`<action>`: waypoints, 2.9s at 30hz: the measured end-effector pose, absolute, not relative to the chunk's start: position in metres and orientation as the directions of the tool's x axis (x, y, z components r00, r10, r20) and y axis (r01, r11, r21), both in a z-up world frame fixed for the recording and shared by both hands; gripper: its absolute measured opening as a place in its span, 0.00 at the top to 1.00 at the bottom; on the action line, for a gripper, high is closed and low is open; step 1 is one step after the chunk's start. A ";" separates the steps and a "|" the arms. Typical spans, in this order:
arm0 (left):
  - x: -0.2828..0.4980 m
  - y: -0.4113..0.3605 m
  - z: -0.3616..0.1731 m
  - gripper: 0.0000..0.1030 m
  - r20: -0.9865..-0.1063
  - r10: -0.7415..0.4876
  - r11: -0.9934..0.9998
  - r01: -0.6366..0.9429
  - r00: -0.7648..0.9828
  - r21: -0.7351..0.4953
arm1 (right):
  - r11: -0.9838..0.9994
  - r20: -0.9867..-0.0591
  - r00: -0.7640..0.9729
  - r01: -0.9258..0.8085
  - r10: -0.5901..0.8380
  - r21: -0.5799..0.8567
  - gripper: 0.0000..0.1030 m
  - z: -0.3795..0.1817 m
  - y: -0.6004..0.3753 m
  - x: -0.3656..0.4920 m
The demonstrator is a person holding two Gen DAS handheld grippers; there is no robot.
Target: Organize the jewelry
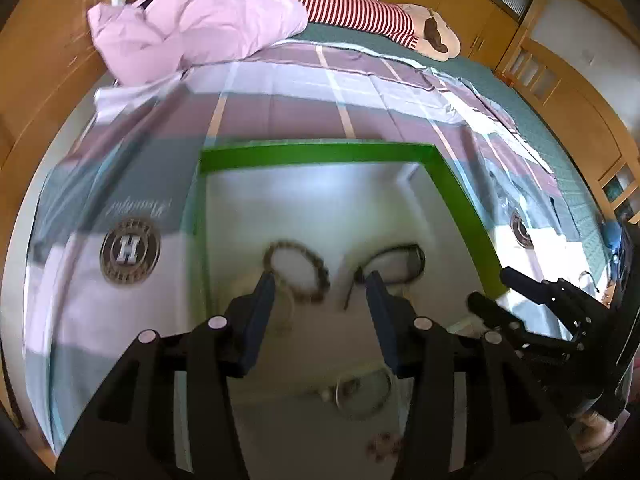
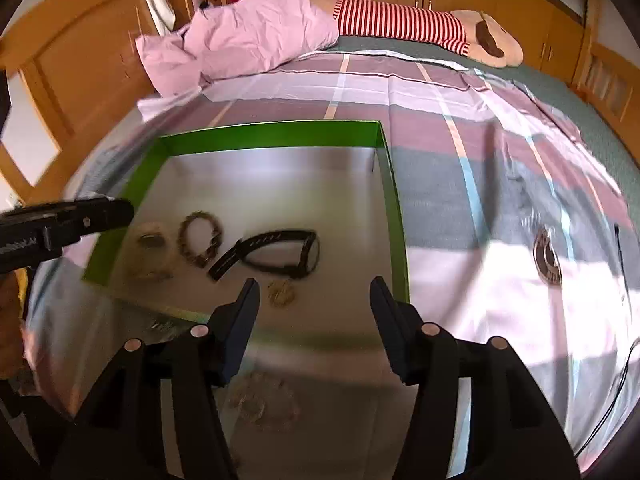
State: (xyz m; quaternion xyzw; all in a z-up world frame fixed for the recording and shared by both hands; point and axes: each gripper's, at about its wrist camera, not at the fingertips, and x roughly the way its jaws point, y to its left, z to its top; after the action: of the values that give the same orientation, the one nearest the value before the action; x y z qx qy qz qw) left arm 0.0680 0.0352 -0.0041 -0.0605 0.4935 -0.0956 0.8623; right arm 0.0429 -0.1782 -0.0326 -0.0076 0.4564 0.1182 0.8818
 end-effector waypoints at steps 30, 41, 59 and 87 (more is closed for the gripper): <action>0.017 0.069 -0.068 0.45 -0.945 -0.159 0.984 -0.037 0.286 -0.176 | 0.865 -0.888 0.311 -0.474 0.339 0.164 0.96 -0.085 -0.105 -0.015; 0.012 0.045 -0.076 0.45 -0.955 -0.133 0.991 0.026 0.265 -0.131 | 0.978 -0.919 0.386 -0.210 0.083 0.000 0.95 -0.086 -0.195 -0.008; 0.011 0.027 -0.087 0.45 -0.962 -0.119 0.992 0.073 0.244 -0.104 | 0.960 -0.920 0.364 -0.278 0.144 0.040 0.81 -0.115 -0.145 0.023; -0.030 -0.062 -0.102 0.76 -0.972 -0.140 0.916 0.398 0.188 -0.055 | 0.995 -0.891 0.443 -0.030 0.097 0.093 0.57 -0.082 -0.234 0.010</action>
State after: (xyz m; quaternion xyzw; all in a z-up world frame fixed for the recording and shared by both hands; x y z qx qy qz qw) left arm -0.0299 -0.0619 -0.1016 0.1052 0.6123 -0.1762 0.7635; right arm 0.0096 -0.2345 -0.0819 0.0316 0.5262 0.0373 0.8490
